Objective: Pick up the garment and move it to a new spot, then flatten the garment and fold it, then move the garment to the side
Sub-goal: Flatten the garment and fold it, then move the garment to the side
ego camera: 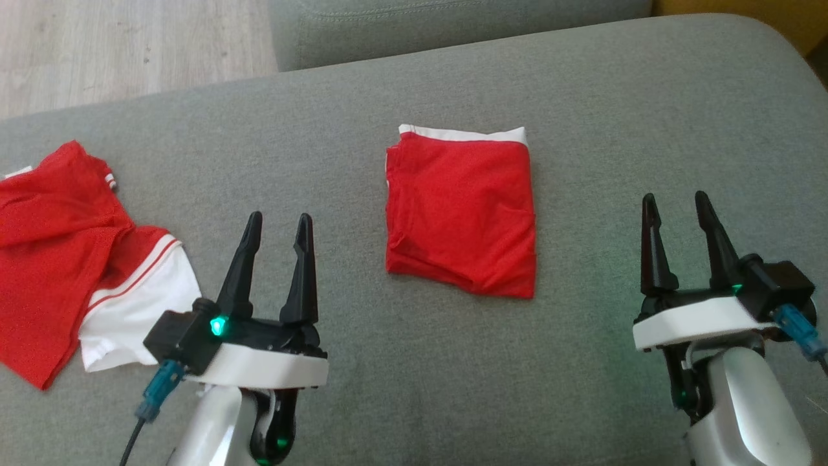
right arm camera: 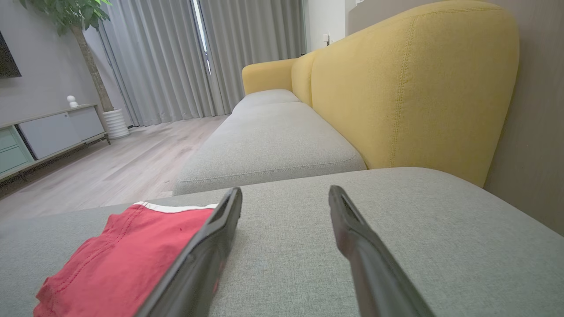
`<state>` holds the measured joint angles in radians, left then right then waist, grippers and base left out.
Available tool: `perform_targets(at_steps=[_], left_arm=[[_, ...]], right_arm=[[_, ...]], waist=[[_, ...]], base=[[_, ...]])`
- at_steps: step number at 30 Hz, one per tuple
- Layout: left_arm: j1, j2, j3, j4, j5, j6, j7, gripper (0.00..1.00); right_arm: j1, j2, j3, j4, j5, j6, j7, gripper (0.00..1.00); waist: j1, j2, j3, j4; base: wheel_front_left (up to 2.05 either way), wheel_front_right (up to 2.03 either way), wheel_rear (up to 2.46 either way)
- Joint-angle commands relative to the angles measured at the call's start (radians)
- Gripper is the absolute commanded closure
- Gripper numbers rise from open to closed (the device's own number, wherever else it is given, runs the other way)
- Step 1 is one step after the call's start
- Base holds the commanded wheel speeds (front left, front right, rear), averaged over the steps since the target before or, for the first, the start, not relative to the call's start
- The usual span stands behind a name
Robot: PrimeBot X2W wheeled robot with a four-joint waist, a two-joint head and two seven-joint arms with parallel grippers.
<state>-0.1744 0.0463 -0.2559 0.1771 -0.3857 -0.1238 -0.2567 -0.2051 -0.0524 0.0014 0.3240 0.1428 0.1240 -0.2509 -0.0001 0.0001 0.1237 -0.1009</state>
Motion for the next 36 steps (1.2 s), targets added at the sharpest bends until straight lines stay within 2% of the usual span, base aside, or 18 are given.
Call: perform_targets(at_steps=[1, 11, 19, 25, 35, 36], left_arm=[[-0.018, 0.004, 0.039, -0.035, 0.007, -0.004, -0.005, 0.0], [-0.003, 0.004, 0.033, -0.04, 0.005, -0.006, -0.005, 0.0], [-0.021, 0.004, 0.012, -0.047, 0.004, -0.006, -0.005, 0.0], [-0.047, 0.004, -0.014, -0.047, 0.002, -0.007, -0.005, 0.0], [-0.072, 0.004, -0.054, -0.037, -0.011, -0.007, -0.005, 0.0], [-0.072, 0.004, -0.054, -0.037, -0.011, -0.007, -0.005, 0.0]], right_arm=[[-0.02, 0.002, 0.029, -0.037, 0.006, 0.007, -0.011, 0.0], [-0.009, 0.002, 0.023, -0.036, 0.005, 0.007, -0.011, 0.0], [-0.037, 0.002, 0.011, 0.003, -0.024, 0.007, -0.011, 0.0], [-0.115, 0.002, 0.026, 0.116, -0.023, 0.007, -0.007, 0.0], [-0.271, 0.002, 0.066, 0.389, 0.052, 0.007, 0.093, 0.0], [-0.271, 0.002, 0.066, 0.389, 0.052, 0.007, 0.093, 0.0]], waist=[[0.0001, -0.0001, -0.003, -0.002], [0.0001, -0.0001, -0.008, 0.005], [0.0001, -0.0001, 0.027, 0.044], [0.0001, -0.0001, 0.069, 0.097], [0.0001, -0.0001, 0.111, 0.189], [0.0001, -0.0001, 0.111, 0.189]], base=[[0.0, 0.0, 0.0], [0.0, 0.0, 0.0], [0.0, 0.0, 0.0], [0.0, 0.0, 0.0], [0.0, 0.0, 0.0], [0.0, 0.0, 0.0]])
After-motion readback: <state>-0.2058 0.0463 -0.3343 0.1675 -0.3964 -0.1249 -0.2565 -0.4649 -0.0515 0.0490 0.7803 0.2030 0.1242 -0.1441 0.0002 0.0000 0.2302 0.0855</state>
